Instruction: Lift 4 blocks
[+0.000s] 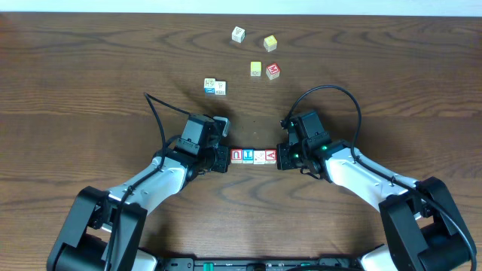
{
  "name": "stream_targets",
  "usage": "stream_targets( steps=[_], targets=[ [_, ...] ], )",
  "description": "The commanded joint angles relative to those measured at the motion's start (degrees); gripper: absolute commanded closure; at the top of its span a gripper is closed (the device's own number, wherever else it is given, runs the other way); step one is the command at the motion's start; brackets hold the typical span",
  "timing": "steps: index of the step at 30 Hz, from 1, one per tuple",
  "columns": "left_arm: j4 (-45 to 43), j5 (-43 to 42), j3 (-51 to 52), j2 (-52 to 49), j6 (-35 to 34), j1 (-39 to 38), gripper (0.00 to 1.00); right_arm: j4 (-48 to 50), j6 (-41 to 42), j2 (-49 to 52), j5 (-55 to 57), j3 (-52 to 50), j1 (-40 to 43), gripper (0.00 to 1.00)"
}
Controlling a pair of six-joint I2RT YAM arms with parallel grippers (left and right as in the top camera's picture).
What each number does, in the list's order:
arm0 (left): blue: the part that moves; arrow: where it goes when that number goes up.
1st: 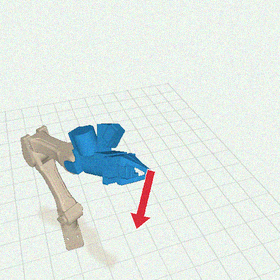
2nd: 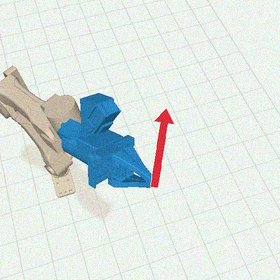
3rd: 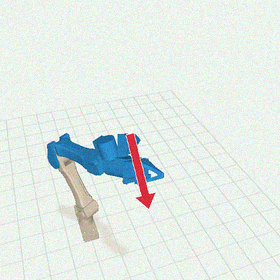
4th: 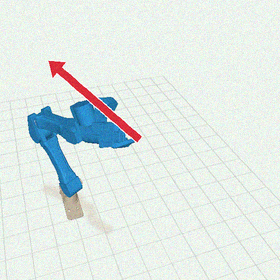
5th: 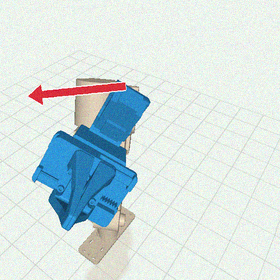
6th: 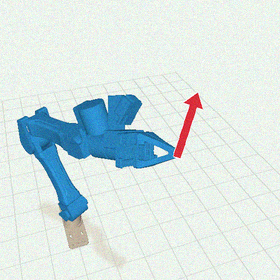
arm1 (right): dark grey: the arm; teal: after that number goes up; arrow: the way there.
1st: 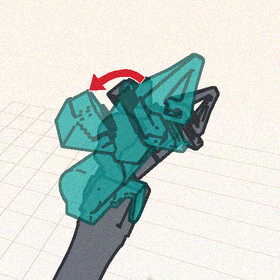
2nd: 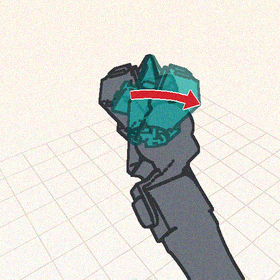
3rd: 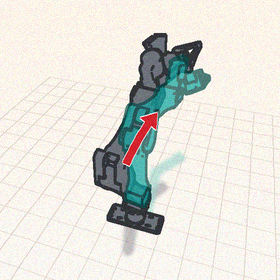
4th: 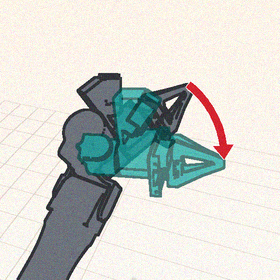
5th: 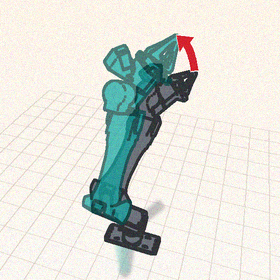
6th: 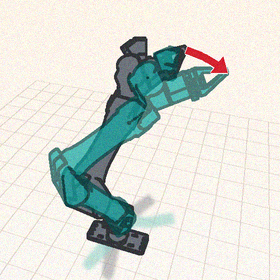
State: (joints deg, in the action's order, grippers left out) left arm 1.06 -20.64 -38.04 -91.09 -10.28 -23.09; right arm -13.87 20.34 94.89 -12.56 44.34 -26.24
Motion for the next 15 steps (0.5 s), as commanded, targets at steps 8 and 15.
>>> stream_targets(
  steps=[8,15],
  targets=[
    [3.3,0.4,0.3,-0.5,0.8,-0.1,0.93,0.0,-0.7,0.7,0.8,-0.3,-0.3,0.99],
    [3.6,0.4,0.3,-0.5,-3.5,-0.1,0.93,0.0,-0.6,0.7,1.2,-0.3,-0.3,0.99]
  ],
)
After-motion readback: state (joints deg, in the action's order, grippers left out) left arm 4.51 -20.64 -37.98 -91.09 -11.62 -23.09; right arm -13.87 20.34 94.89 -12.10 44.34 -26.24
